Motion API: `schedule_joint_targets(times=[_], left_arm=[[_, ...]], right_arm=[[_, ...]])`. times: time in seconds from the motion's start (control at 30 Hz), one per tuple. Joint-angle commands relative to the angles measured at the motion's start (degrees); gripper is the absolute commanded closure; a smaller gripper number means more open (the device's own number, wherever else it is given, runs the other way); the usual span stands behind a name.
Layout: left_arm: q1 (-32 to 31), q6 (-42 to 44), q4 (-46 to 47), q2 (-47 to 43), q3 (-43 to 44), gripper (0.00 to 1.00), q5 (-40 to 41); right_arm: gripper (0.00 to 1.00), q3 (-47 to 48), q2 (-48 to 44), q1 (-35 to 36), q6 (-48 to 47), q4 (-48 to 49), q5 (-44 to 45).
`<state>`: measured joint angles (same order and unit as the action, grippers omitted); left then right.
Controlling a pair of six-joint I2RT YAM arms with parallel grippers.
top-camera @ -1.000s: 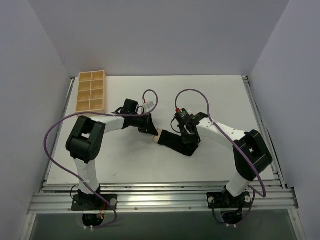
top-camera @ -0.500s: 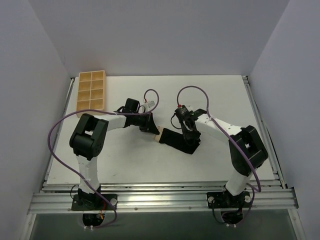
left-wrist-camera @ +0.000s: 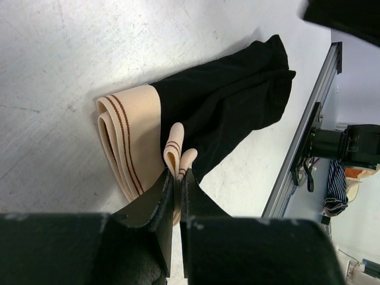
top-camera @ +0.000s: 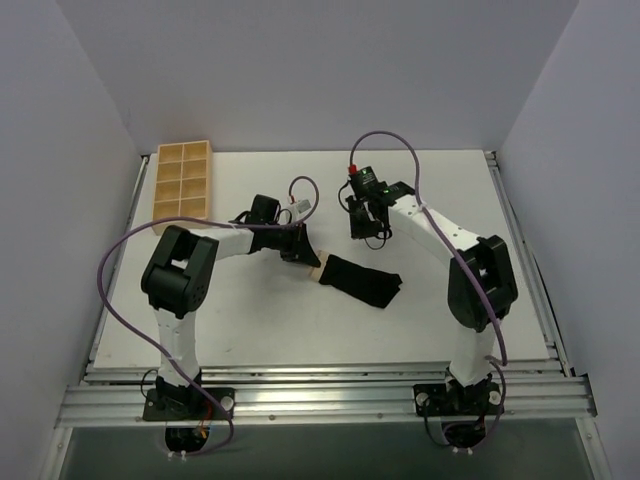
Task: Roll the underwear
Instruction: Fold the underwear
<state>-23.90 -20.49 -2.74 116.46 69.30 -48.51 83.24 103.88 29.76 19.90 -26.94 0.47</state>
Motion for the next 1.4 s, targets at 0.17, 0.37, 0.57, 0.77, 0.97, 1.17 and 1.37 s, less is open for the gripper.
schedule_joint_targets(times=[0.17,0.37,0.57,0.77,0.97,1.17,1.37], left_arm=[[0.3,0.4,4.0,0.8,2.5,0.98,-1.2],[0.3,0.5,3.1,2.3,4.2,0.98,-1.3],[0.3,0.7,2.8,3.0,5.1,0.98,-1.1],[0.3,0.5,2.8,3.0,5.1,0.98,-0.6],[0.3,0.3,2.8,2.9,5.1,0.98,0.1],[0.3,0.7,-0.9,3.6,4.9,0.98,1.6],[0.4,-0.2,-1.0,3.8,3.8,0.98,4.1]], right_arm=[[0.97,11.9,15.5,-1.6,-1.6,0.9,-10.1],[1.0,11.0,18.3,-1.1,2.1,6.2,-12.6],[1.0,8.6,20.0,0.6,3.6,11.1,-14.4],[1.0,4.0,19.1,1.9,5.0,14.1,-15.8],[1.0,-1.4,16.9,3.0,6.5,17.0,-16.7],[1.0,-1.9,16.0,4.0,6.6,16.6,-16.0],[1.0,-2.5,15.6,3.9,6.9,16.0,-15.8]])
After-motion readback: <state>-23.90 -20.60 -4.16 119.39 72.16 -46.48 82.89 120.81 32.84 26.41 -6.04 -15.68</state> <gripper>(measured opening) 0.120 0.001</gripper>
